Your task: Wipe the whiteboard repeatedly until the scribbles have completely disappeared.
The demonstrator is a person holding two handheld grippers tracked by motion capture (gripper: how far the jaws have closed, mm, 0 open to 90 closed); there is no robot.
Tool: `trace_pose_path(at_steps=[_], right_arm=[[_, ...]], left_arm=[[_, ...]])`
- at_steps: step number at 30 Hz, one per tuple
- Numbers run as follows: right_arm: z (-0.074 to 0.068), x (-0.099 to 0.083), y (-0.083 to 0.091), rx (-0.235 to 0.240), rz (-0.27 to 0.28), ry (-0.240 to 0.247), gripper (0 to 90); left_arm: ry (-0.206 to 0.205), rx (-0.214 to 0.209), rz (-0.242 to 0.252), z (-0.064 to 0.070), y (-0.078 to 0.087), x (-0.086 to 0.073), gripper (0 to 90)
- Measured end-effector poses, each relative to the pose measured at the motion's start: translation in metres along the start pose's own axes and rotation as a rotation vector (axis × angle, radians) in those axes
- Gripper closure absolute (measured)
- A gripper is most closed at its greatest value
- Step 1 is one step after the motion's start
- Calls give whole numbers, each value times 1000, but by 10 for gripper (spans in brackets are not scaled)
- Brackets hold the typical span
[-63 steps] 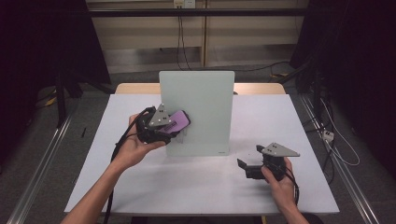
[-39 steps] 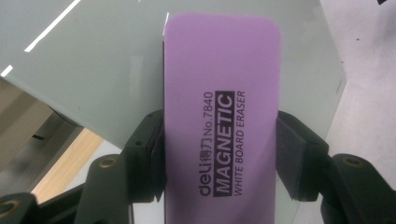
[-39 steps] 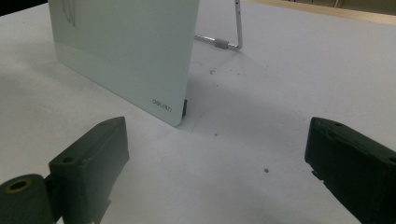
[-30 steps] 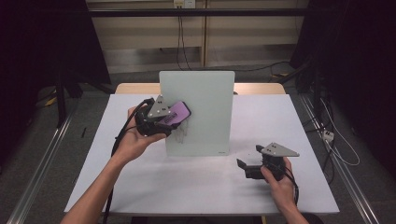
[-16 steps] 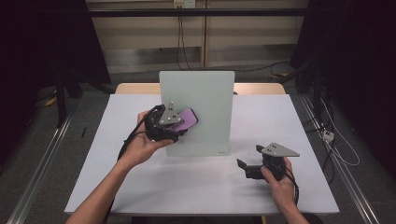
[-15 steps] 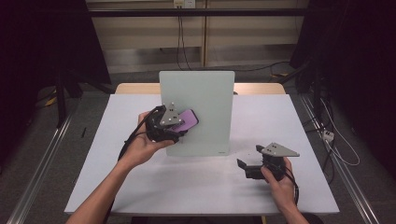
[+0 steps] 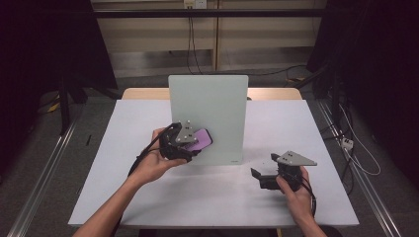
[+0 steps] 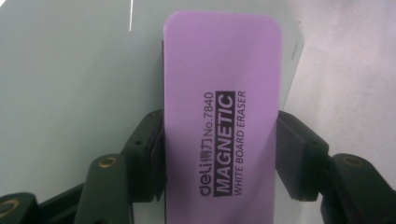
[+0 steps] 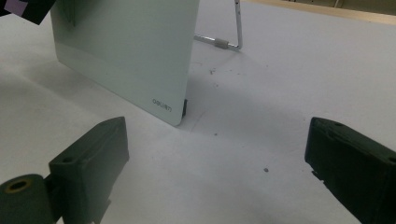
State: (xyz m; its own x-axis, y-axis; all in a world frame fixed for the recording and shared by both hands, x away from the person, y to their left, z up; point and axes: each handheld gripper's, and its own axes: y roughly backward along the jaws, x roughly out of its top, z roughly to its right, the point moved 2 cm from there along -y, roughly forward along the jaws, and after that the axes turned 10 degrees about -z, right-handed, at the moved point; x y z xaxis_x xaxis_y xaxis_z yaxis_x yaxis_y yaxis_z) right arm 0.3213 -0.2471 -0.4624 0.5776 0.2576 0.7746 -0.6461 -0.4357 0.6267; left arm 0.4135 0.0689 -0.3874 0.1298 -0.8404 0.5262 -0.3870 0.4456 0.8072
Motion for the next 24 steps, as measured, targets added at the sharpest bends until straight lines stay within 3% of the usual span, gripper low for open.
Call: trace_pose_path(at_steps=[3, 15, 24], right_arm=[[0, 0, 0, 0, 0, 0, 62], [0, 0, -1, 1, 0, -1, 62], [-1, 0, -1, 1, 1, -3, 62]], left_arm=[[0, 9, -1, -2, 4, 0, 410], [99, 91, 80, -36, 43, -11, 410], [81, 80, 50, -29, 34, -18, 410]])
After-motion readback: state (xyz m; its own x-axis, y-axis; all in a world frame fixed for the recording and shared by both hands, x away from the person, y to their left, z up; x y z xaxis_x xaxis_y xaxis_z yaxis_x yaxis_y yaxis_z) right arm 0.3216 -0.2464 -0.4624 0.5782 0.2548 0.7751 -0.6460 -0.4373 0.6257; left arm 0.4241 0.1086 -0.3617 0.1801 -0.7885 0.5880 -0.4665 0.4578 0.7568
